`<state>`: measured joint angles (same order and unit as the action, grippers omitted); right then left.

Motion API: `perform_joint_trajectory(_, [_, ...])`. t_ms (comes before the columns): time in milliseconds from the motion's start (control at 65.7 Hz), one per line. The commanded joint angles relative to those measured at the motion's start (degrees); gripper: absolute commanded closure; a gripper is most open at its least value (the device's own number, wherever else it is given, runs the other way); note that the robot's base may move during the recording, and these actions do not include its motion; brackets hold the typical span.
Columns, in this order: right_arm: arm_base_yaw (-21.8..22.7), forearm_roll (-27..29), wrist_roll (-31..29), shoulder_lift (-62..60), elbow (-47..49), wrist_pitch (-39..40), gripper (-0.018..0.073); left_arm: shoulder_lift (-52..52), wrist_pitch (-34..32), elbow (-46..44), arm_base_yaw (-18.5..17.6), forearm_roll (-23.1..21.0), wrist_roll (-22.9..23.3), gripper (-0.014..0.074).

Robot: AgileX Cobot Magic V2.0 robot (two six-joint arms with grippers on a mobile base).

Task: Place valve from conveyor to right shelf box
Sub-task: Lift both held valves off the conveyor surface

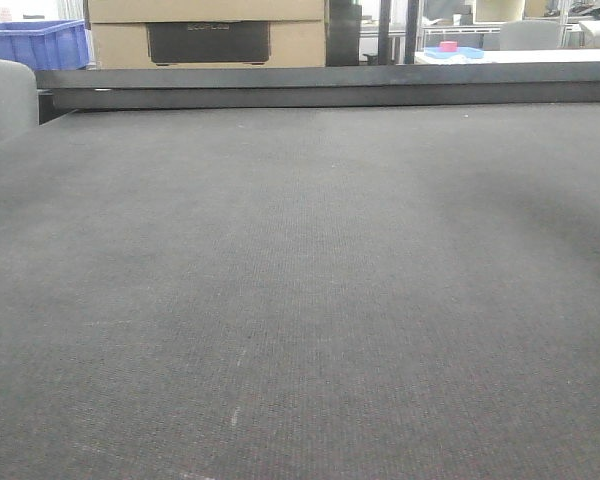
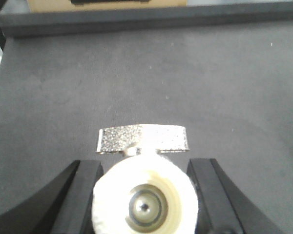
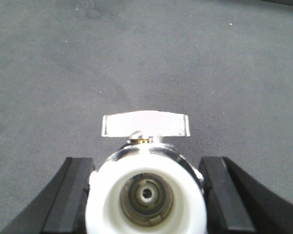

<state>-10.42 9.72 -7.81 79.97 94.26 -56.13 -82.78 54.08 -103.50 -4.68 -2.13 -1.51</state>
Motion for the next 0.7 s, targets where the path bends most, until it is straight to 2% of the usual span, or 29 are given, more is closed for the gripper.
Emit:
perform_joint_trajectory(0, [0.0, 0.0, 0.0, -0.5, 1.1, 4.2, 0.0722, 0.6, -4.0, -0.6, -0.3, -0.2, 0.2, 0.0707])
perform_joint_trajectory(685, [0.0, 0.0, 0.0, -0.5, 1.1, 4.2, 0.0722, 0.6, -4.0, -0.6, -0.3, -0.2, 0.2, 0.0707])
